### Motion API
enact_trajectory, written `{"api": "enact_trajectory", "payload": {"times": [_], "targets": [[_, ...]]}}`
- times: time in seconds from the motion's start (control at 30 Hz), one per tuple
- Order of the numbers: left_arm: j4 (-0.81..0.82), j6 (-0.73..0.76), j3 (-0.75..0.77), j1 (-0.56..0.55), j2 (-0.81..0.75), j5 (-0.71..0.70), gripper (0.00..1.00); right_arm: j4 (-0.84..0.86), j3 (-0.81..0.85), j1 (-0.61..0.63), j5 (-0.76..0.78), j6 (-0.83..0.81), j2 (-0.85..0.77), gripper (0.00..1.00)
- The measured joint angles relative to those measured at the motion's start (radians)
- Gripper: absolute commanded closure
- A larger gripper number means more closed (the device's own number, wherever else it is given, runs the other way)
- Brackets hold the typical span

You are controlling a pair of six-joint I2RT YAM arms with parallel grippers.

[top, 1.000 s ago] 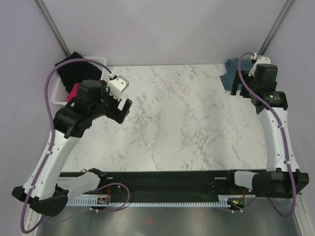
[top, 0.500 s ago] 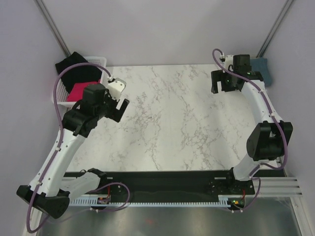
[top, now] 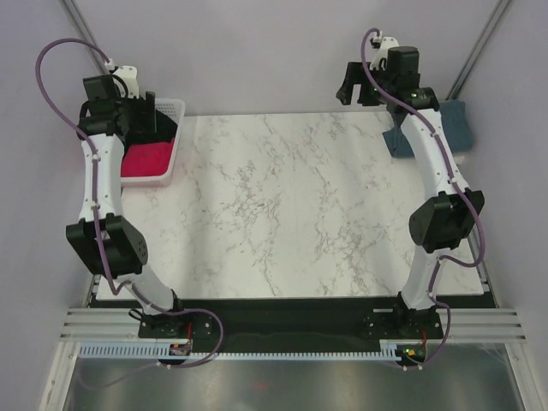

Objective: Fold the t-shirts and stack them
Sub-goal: Grab the tshirt from the pile

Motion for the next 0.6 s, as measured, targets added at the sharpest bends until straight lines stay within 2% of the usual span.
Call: {"api": "enact_trajectory", "payload": {"times": [0.1, 0.2, 0.43, 0.6], "targets": [[-0.028, -0.009, 0.108, 0.023, 0.142, 0.038, 0.09, 0.013, 0.022, -0.066, -0.121, 0.026, 0.022, 0.02], [-0.053, -0.011, 0.189, 0.046, 0.274, 0.077, 0.09, 0.003, 0.02, -0.076, -0.17, 0.016, 0.057, 0.02], [-0.109, -0.011, 0.258, 0.09, 0.432, 0.106, 0.15, -0.039, -0.008, 0.009, -0.13, -0.08, 0.114, 0.02], [-0.117, -0.011, 0.305, 0.097, 0.509, 0.106, 0.16, -0.036, -0.009, 0.007, -0.113, -0.093, 0.115, 0.02]]}}
